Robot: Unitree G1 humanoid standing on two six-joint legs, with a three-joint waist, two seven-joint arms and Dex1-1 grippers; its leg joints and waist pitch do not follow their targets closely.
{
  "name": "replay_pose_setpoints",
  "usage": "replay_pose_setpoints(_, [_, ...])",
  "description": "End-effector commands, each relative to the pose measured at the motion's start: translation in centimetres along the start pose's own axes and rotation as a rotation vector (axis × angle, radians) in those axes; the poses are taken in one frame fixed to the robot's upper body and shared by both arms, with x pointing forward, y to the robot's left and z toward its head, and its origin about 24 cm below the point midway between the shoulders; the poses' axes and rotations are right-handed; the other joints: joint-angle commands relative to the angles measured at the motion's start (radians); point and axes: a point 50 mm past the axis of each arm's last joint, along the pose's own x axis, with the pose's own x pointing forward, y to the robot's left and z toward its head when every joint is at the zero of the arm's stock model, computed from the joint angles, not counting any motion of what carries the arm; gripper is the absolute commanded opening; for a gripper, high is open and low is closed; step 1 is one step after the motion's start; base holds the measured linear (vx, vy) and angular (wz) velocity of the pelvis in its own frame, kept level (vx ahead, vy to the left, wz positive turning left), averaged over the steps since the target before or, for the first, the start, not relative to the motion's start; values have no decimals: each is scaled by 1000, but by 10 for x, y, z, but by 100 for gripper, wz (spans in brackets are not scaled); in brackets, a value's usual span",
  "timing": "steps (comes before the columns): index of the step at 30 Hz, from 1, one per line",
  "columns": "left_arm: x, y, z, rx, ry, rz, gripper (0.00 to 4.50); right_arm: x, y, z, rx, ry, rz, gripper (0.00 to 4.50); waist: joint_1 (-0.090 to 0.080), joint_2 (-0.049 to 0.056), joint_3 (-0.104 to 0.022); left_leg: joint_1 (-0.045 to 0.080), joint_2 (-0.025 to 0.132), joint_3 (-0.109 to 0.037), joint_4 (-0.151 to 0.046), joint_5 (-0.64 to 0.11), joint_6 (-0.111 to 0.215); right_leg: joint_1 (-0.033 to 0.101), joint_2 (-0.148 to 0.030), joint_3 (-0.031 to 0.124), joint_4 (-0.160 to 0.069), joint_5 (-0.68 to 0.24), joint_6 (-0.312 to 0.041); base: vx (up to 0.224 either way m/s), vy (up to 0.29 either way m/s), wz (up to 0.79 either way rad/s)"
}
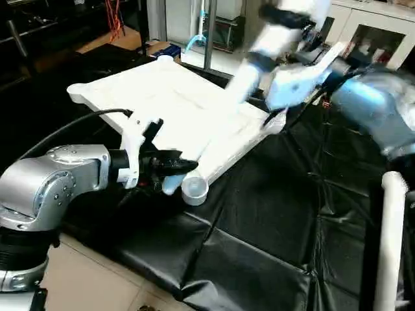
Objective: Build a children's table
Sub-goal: Pick table leg
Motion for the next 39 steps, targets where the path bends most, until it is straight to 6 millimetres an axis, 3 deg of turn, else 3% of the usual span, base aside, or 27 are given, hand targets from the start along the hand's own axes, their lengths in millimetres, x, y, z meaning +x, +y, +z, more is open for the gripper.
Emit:
replay_pose_setpoints(1, [2,-10,5,42,-8,-58,141,-1,-1,-5,-22,17,11,351,-5,6,-68,20,31,-14,-68,-257,-24,43,-20,28,-54,-224,-191,0,0,0])
replay_pose_setpoints(7, [1,-5,7,57,-8,-22,141,-8,16,-12,-48,15,118,351,-13,-2,-64,21,30,-16,-65,-330,-36,35,-20,27,-62,-325,-162,0,0,0])
replay_pose_setpoints(11, [-4,0,7,66,-1,16,141,-14,21,-16,-48,12,149,351,-14,-2,-64,19,31,-18,-65,-336,-35,35,-20,26,-62,-331,-157,0,0,0])
replay_pose_setpoints(26, [-7,6,0,84,40,46,141,-34,-1,-24,-11,5,80,351,-24,-5,-65,15,32,-17,-63,-320,-13,38,-20,26,-59,-296,-175,0,0,0])
replay_pose_setpoints(29, [-5,6,1,91,44,40,141,-38,7,-24,2,5,137,369,-24,-6,-63,16,33,-17,-63,-335,-14,36,-22,26,-62,-323,-172,0,0,0])
replay_pose_setpoints(30, [-5,6,1,93,46,41,141,-39,9,-24,7,2,154,397,-25,-3,-64,17,33,-17,-62,-342,-15,35,-21,25,-63,-328,-171,0,0,0])
replay_pose_setpoints(33, [-5,8,0,100,53,52,141,-42,11,-23,25,-7,196,406,-25,-8,-63,15,34,-18,-63,-341,-12,36,-22,25,-63,-333,-169,0,0,0])
replay_pose_setpoints(37, [-7,10,0,103,58,66,141,-46,10,-22,43,-22,247,449,-23,-8,-64,14,35,-19,-63,-333,-2,37,-23,26,-61,-322,-175,0,0,0])
replay_pose_setpoints(39, [-8,11,-1,108,65,72,141,-48,7,-23,42,-10,250,449,-22,-9,-64,15,36,-19,-64,-322,1,38,-25,26,-61,-315,-182,0,0,0])
